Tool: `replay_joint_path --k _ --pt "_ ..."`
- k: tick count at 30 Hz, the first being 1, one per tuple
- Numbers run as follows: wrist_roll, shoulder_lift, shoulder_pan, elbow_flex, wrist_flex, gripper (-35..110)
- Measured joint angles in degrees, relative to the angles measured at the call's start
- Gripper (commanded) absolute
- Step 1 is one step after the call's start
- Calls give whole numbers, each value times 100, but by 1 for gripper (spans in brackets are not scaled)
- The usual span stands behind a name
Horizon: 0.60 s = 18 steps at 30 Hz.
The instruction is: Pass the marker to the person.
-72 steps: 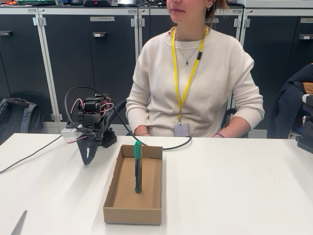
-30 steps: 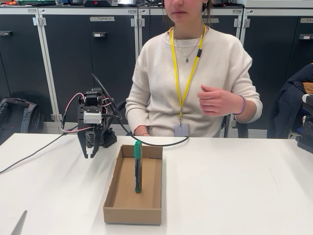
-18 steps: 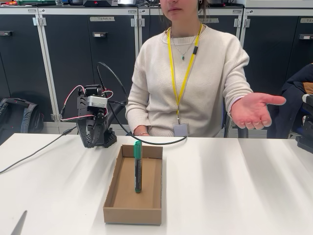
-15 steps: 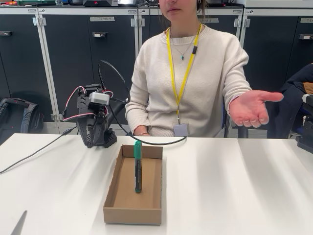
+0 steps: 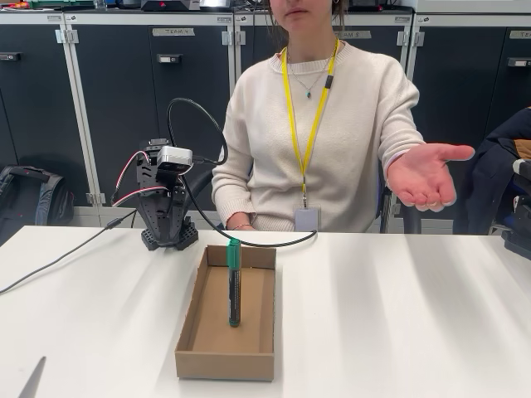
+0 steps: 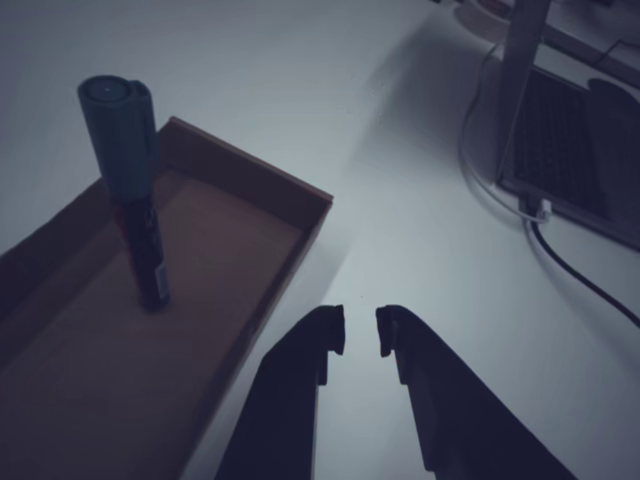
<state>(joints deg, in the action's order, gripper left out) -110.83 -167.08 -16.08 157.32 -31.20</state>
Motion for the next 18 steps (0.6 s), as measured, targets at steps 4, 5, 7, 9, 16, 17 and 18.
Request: replay_joint_path --k 4,5,7,9,16,17,18 --pt "70 0 -264 0 0 7" --pt "88 0 -352 0 0 7" --pt "141 0 -554 0 0 7" --pt "185 53 -668 0 0 7" --pt "272 492 -940 53 237 7" --pt "255 554 -949 62 255 7" --pt "299 642 -949 62 334 7"
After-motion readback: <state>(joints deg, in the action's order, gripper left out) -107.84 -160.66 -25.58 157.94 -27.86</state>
